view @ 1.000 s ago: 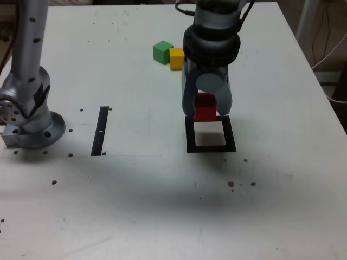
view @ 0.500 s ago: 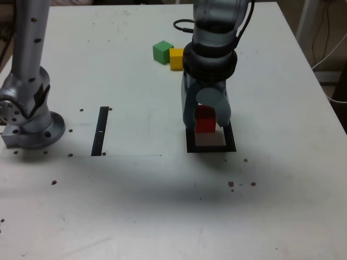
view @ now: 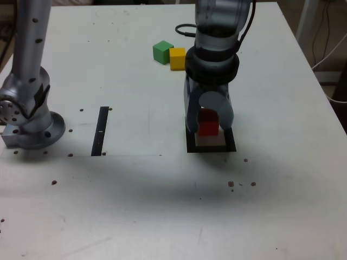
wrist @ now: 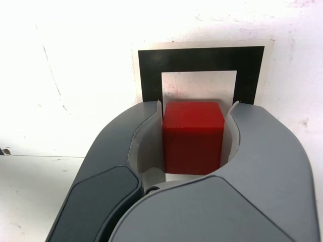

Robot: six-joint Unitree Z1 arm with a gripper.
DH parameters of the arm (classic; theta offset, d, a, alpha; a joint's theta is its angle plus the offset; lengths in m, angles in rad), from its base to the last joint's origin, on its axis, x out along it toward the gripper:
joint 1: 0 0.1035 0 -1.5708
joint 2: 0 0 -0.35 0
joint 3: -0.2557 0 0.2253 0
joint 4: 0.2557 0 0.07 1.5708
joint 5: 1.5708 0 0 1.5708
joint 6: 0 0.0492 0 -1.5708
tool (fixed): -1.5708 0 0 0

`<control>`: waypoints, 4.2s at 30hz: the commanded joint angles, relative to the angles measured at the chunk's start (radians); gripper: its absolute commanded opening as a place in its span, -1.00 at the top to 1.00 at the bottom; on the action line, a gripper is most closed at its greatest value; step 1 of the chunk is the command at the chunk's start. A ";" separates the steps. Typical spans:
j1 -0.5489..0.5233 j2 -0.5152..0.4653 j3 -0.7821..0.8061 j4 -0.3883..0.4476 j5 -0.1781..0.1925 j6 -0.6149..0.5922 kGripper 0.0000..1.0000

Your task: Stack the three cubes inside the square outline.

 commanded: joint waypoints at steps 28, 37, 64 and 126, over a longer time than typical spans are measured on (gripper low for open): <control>0.015 -0.015 0.000 0.043 0.006 0.007 -0.99; 0.120 -0.120 -0.090 0.204 0.051 0.016 -0.99; 0.605 -0.036 -0.188 0.265 0.065 0.348 -0.99; 0.680 0.168 -0.164 0.064 0.075 0.436 0.07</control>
